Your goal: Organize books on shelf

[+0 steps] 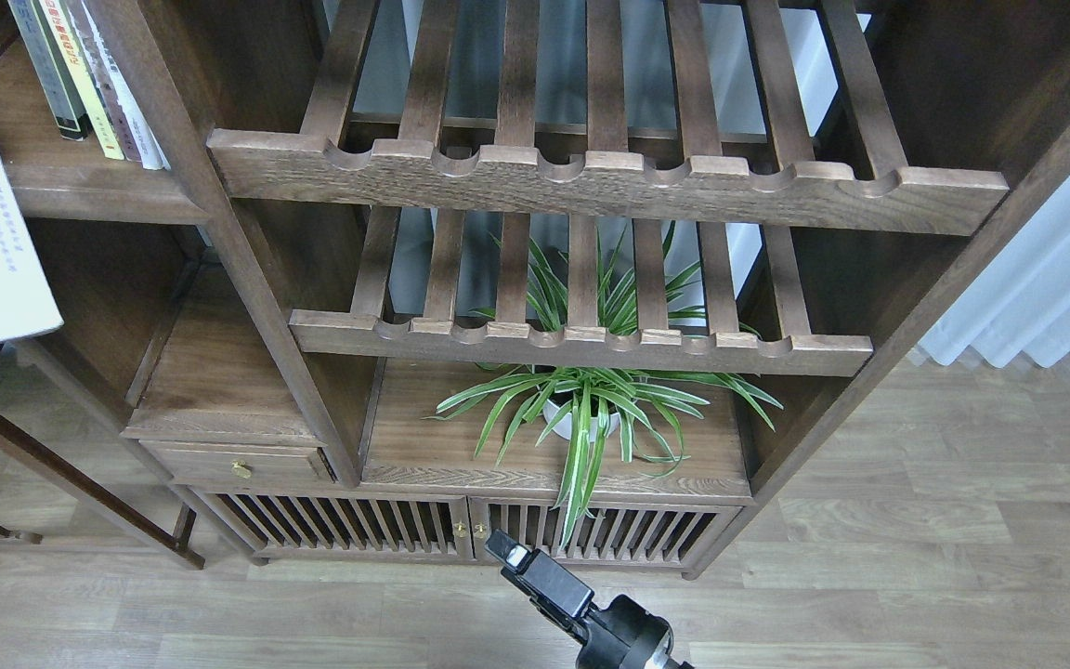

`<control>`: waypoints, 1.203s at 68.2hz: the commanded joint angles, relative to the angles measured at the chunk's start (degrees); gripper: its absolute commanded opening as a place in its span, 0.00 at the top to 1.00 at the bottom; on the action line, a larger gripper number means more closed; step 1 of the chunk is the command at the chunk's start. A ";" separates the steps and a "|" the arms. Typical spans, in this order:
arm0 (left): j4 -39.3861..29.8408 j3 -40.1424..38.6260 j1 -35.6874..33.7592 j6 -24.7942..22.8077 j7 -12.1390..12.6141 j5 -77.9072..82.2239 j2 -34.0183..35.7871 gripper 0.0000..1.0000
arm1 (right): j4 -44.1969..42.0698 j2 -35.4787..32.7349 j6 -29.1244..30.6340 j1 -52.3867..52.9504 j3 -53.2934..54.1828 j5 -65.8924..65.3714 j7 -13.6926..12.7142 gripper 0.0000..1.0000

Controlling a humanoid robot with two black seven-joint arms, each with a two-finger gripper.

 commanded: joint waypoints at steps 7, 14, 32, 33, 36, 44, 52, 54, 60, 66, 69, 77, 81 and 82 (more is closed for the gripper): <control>6.69 0.65 -10.42 -0.01 1.71 5.75 0.75 0.90 | 0.00 0.00 0.00 -0.01 -0.09 -0.09 0.00 0.00; 8.79 2.58 -17.53 -0.01 1.79 11.11 0.75 0.90 | 0.00 0.00 0.00 -0.10 -0.18 -0.09 0.00 0.00; 14.60 7.59 -34.15 -0.01 2.67 21.93 0.49 0.90 | 0.00 0.00 0.00 -0.45 -0.09 -0.09 0.00 0.00; 14.86 8.11 -35.20 -0.01 2.67 22.54 0.40 0.90 | 0.09 0.00 0.00 -0.45 -0.09 0.00 0.00 0.00; 15.39 9.25 -37.66 -0.01 2.67 23.94 0.31 0.90 | 0.09 0.00 0.00 -0.45 -0.09 -0.09 0.00 0.00; 17.06 10.67 -42.68 -0.01 3.38 27.55 -0.04 0.90 | 0.09 0.00 0.00 -0.45 -0.09 -0.09 0.00 0.00; 18.38 10.93 -48.57 -0.01 3.82 34.58 -1.79 0.91 | 0.09 0.00 0.00 -0.45 -0.09 -0.09 0.00 0.00; 18.47 10.93 -49.97 -0.01 3.82 36.24 -2.93 0.91 | 0.09 0.00 0.00 -0.45 -0.09 -0.09 0.00 0.00; 18.38 10.93 -52.87 -0.01 3.82 40.11 -6.53 0.92 | 0.09 0.00 0.00 -0.45 -0.09 -0.09 0.00 0.00; 18.38 10.93 -54.20 -0.01 3.82 42.23 -8.74 0.92 | 0.09 0.00 0.00 -0.45 -0.18 -0.09 0.00 0.00; 18.38 11.02 -54.55 -0.01 3.82 43.02 -9.18 0.92 | 0.09 0.00 0.00 -0.45 -0.18 -0.09 0.00 0.00; 18.38 11.46 -55.51 -0.01 3.73 44.69 -9.70 0.93 | 0.09 0.00 0.00 -0.45 -0.09 -0.09 0.00 0.00; 18.47 11.46 -56.22 -0.01 3.73 45.48 -11.02 0.93 | 0.09 0.00 0.00 -0.45 -0.09 -0.09 0.00 0.00; 18.47 11.55 -56.74 -0.01 3.73 45.92 -11.72 0.93 | 0.00 0.00 0.00 -0.45 -0.09 -0.09 0.00 0.00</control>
